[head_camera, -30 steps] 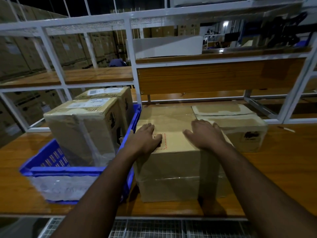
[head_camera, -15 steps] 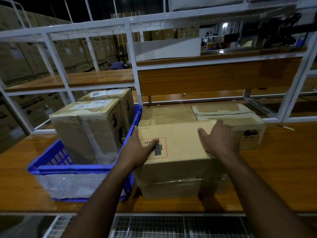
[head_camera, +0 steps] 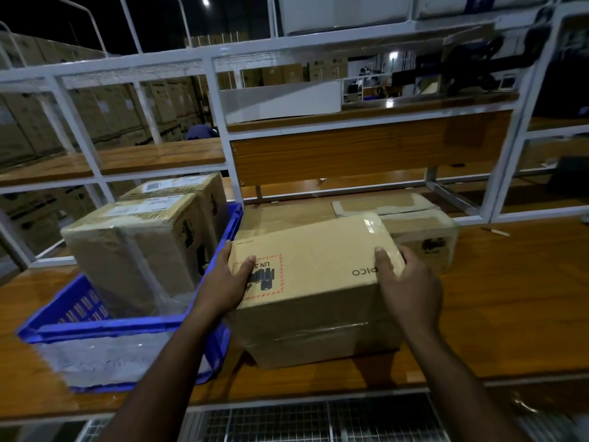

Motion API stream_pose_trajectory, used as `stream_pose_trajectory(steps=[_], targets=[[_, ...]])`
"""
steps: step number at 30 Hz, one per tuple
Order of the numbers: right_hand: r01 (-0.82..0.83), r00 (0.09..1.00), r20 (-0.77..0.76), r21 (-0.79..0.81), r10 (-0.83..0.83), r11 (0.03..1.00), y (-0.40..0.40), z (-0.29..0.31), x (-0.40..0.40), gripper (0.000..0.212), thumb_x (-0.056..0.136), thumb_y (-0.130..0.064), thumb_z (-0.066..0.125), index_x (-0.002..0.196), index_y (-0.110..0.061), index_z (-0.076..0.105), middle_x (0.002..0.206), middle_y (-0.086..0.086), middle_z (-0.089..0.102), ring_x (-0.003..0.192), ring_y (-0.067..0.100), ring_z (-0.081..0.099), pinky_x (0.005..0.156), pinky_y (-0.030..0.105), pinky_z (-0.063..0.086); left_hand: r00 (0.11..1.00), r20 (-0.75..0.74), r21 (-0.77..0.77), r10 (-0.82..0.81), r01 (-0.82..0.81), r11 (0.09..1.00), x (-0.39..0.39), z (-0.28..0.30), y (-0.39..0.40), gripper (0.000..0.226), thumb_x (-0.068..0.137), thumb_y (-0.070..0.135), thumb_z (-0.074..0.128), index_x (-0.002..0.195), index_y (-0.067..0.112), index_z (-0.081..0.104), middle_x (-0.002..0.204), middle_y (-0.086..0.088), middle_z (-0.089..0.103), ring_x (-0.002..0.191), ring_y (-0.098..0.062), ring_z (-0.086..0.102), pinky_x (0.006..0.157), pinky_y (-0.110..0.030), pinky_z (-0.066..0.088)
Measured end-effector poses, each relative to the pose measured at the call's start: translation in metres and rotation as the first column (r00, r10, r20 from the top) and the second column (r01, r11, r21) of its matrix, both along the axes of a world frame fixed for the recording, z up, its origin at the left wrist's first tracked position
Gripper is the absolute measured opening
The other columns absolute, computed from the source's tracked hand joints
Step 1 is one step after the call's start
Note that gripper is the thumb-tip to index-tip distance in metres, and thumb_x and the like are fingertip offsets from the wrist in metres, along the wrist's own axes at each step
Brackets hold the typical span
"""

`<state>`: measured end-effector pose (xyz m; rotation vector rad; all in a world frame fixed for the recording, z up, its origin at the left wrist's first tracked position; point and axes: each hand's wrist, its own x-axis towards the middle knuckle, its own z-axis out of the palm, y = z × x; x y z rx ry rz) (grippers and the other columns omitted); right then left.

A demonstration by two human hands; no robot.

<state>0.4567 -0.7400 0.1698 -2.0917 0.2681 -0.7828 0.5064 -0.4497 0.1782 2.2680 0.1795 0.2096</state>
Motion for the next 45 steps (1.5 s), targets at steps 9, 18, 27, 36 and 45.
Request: stream_pose_trajectory(steps=[9,18,27,36,45], targets=[[0.025,0.969,0.248,-0.078,-0.005,0.997,-0.007,0.074,0.014,0.042,0.096,-0.049,0.058,0.126,-0.02,0.064,0.109,-0.003,0.07,0.095,0.01,0.063,0.074,0.03,0.054,0.999,-0.033,-0.465,-0.008,-0.008,0.885,-0.018,-0.034,-0.063,0.066,0.104,0.051,0.04,0.161,0.033,0.012,0.139,-0.002,0.052,0.107,-0.023,0.065,0.088,-0.044,0.055],[-0.201,0.975,-0.053,-0.617,0.215,0.761,0.079,0.085,0.009,0.065,0.099,-0.05,0.05,0.151,-0.015,0.036,0.156,0.006,0.041,0.145,0.021,0.035,0.121,0.05,0.02,0.962,-0.115,-0.654,-0.247,0.114,0.748,-0.033,-0.042,-0.101,0.041,0.102,0.061,0.029,0.115,0.038,0.061,0.107,0.002,0.074,0.088,-0.007,0.073,0.076,-0.032,0.059],[-0.47,0.866,-0.076,-0.462,0.495,0.752,0.105,0.065,0.007,0.045,0.107,-0.034,0.032,0.147,-0.016,0.043,0.154,0.002,0.043,0.146,0.012,0.029,0.121,0.028,0.008,0.933,0.334,-0.344,-0.13,0.249,0.905,-0.022,0.013,-0.098,0.018,0.107,0.026,0.048,0.122,0.031,0.056,0.124,0.002,0.063,0.114,-0.009,0.061,0.082,-0.016,0.054],[0.011,0.993,0.106,-0.542,0.055,0.84,0.021,0.044,0.031,0.044,0.103,-0.037,0.035,0.109,-0.015,0.072,0.11,0.003,0.074,0.109,0.016,0.065,0.118,0.048,0.025,0.709,0.653,0.294,-0.268,0.088,0.952,-0.014,0.023,-0.114,0.052,0.096,0.049,0.051,0.14,0.022,0.057,0.15,0.016,0.039,0.149,-0.001,0.02,0.12,-0.043,0.026],[0.116,0.976,0.215,-0.587,0.016,0.801,0.008,0.035,0.033,0.037,0.098,-0.039,0.048,0.104,-0.015,0.074,0.105,0.002,0.076,0.102,0.016,0.068,0.096,0.037,0.043,0.634,0.712,0.421,-0.301,-0.044,0.906,0.0,0.01,-0.114,0.042,0.098,0.047,0.05,0.11,0.016,0.075,0.111,-0.001,0.076,0.108,-0.015,0.068,0.105,-0.038,0.045]])
